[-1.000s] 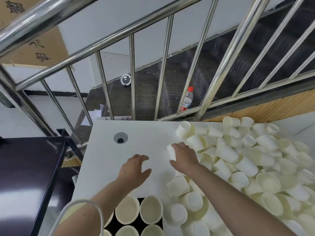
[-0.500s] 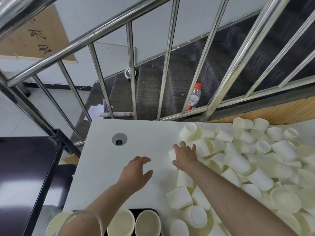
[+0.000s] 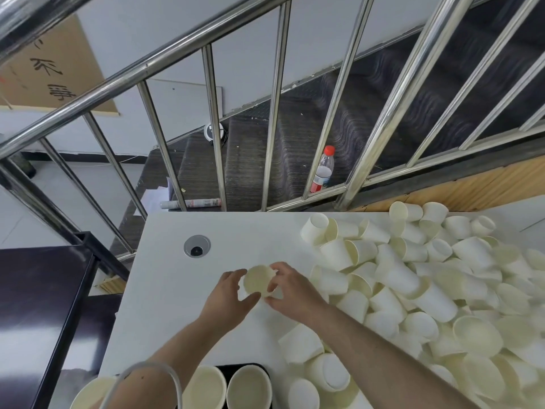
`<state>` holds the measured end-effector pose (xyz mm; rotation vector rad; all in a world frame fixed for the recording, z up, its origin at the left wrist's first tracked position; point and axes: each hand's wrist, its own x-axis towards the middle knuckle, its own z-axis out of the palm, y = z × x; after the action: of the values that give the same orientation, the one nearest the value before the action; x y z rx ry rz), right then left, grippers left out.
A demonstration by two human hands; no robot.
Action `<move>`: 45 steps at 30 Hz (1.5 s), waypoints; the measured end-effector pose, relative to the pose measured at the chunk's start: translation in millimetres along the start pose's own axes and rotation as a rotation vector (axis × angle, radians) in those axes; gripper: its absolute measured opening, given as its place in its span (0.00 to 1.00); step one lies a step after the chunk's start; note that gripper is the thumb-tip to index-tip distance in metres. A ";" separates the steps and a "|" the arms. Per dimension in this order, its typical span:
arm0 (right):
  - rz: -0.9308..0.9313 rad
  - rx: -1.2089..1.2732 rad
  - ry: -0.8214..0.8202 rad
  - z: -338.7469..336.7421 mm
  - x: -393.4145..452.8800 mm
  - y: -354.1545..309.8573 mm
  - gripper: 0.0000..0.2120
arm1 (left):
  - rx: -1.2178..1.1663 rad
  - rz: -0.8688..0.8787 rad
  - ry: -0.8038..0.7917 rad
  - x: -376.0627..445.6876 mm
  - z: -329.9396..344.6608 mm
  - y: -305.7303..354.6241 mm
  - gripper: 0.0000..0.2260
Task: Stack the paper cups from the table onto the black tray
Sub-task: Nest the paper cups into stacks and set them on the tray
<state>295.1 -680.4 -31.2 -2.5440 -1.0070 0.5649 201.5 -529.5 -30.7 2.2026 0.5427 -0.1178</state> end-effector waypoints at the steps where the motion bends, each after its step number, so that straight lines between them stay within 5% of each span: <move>1: -0.006 0.006 -0.008 4.9 -2.1 -0.8 0.15 | 0.002 0.000 -0.013 -0.2 0.6 -1.4 0.28; 11: 0.050 0.093 0.030 -0.7 -18.1 -1.0 0.21 | 0.182 0.071 -0.075 -1.0 2.8 -7.3 0.33; 14: 0.183 0.026 0.066 -18.4 -27.0 5.6 0.19 | 0.310 0.111 -0.095 -0.1 3.3 -0.7 0.35; 21: 0.488 -0.141 -0.148 -40.5 -55.3 14.8 0.19 | 0.418 0.166 -0.107 -3.9 11.6 7.6 0.32; 45: 0.537 0.198 -0.154 -16.1 -67.8 -3.3 0.10 | 0.416 0.091 -0.094 -22.5 -6.5 -6.9 0.32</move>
<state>255.7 -728.7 0.0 -2.6085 -0.2719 0.9617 177.6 -528.4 -25.5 2.6059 0.3895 -0.3075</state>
